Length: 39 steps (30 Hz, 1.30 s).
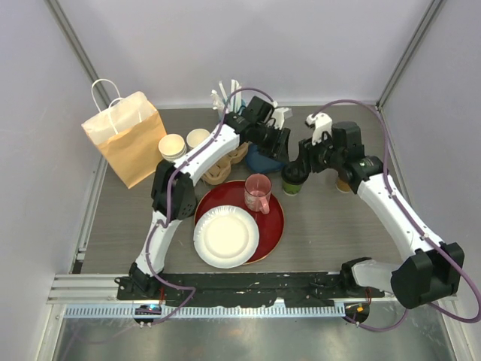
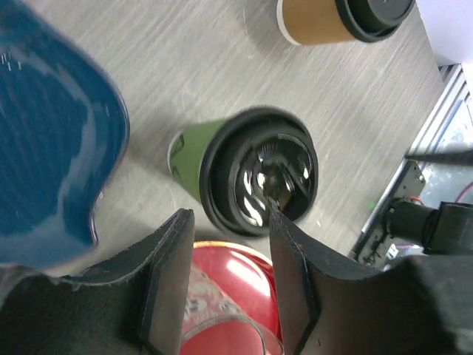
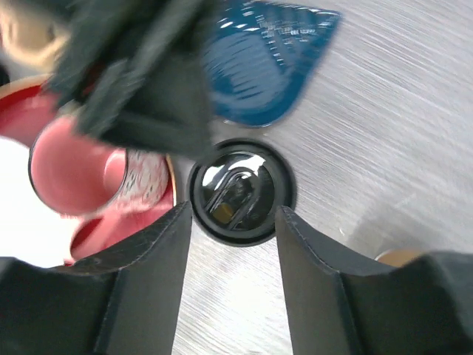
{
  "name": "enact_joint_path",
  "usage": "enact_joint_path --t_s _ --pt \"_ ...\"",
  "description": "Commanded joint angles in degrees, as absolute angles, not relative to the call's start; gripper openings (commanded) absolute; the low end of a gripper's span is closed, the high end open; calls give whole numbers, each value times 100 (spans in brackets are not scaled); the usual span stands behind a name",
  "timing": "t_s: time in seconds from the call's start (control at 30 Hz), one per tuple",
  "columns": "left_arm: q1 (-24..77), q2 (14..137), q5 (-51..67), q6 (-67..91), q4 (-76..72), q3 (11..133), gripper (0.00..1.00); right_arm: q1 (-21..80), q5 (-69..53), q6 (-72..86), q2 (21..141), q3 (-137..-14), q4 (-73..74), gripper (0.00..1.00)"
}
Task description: Pack the takeout coffee
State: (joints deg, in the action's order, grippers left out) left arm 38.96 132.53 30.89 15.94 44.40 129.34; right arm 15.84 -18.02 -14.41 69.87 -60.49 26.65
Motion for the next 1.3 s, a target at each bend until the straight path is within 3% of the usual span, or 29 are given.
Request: enact_joint_path --t_s 0.0,0.2,0.27,0.57,1.27 --pt "3832 12183 2944 2161 4167 12262 48 1468 -204 1280 6970 -6330 2549 53" --pt "3858 11918 3067 2724 3894 11637 47 1476 676 2856 6741 -5757 2435 46" --pt "3919 11997 3059 2838 3867 11680 42 1512 756 2865 6855 -5853 2531 46" --pt "4008 12595 3059 3199 3885 12067 41 1573 511 2768 7620 -6144 2549 37" --pt "4069 12858 3059 3155 3850 12190 38 1740 589 2567 7866 -6284 2461 37"
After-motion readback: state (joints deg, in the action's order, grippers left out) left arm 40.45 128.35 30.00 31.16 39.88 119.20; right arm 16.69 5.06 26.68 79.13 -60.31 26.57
